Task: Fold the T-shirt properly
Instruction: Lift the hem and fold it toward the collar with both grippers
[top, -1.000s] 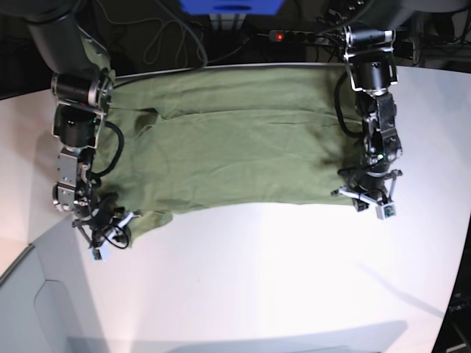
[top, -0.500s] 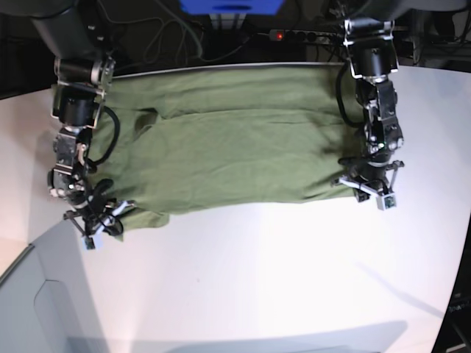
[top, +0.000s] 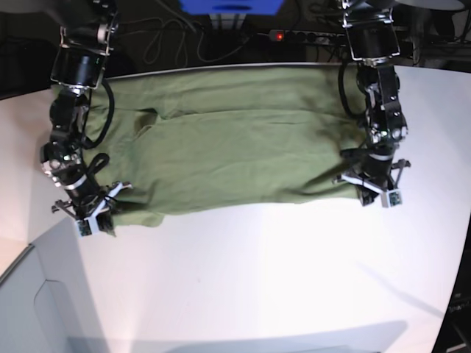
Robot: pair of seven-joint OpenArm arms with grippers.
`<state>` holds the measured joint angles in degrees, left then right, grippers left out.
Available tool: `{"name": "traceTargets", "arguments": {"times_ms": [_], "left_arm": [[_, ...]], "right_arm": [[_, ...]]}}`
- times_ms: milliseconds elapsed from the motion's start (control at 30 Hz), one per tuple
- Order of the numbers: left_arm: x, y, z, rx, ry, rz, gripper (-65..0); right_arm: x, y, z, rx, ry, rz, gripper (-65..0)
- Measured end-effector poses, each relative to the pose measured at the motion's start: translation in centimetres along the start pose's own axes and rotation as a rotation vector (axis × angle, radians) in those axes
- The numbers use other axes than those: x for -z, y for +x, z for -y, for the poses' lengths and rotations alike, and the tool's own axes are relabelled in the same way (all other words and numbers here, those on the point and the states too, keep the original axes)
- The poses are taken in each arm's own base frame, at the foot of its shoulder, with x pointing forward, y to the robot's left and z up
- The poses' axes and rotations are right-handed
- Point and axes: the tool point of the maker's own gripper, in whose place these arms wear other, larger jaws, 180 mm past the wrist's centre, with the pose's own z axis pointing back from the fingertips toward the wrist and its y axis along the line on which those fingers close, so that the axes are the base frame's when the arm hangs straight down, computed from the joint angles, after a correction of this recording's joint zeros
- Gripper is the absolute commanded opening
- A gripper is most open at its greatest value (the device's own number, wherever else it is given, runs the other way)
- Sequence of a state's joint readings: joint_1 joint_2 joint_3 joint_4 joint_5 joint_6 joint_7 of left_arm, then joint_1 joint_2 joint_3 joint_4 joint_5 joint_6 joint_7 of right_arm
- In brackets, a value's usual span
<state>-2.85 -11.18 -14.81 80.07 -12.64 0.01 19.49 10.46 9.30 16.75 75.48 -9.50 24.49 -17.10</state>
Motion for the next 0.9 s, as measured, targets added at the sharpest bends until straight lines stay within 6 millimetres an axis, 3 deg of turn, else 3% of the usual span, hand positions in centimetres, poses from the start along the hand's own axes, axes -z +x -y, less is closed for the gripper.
{"name": "traceTargets", "arguments": {"times_ms": [100,233,400,700,800,900], "left_arm": [[-1.2,0.4,0.5,0.015,-0.014,0.025,-65.0],[-2.5,-0.5,0.5,0.029,-0.015,0.014,-65.0],[-3.7,-0.1,0.8,0.044,-0.025,0.039,-65.0],[-5.6,-1.4,1.0,0.061,-0.032,0.018,-65.0],[-5.9,-1.6,-0.5,0.054,0.002,0.013,-65.0],[-6.0,-1.8,-1.5,0.048,0.028,0.008,-65.0]], "right_arm": [[-1.4,1.4,-0.8,-0.024,-0.003,0.051,-64.8],[-3.2,0.4,-1.6,-0.062,-0.01,0.016,-64.8],[-5.1,1.3,-2.2,-0.095,-0.015,0.054,-64.8],[-8.0,-0.4,-3.7,-0.124,0.0,0.028,-64.8],[-8.4,-1.8,-4.0,-0.121,0.005,-0.003,-64.8],[-9.2,-2.8,-3.0,-0.109,-0.025,-0.027,-64.8]]}}
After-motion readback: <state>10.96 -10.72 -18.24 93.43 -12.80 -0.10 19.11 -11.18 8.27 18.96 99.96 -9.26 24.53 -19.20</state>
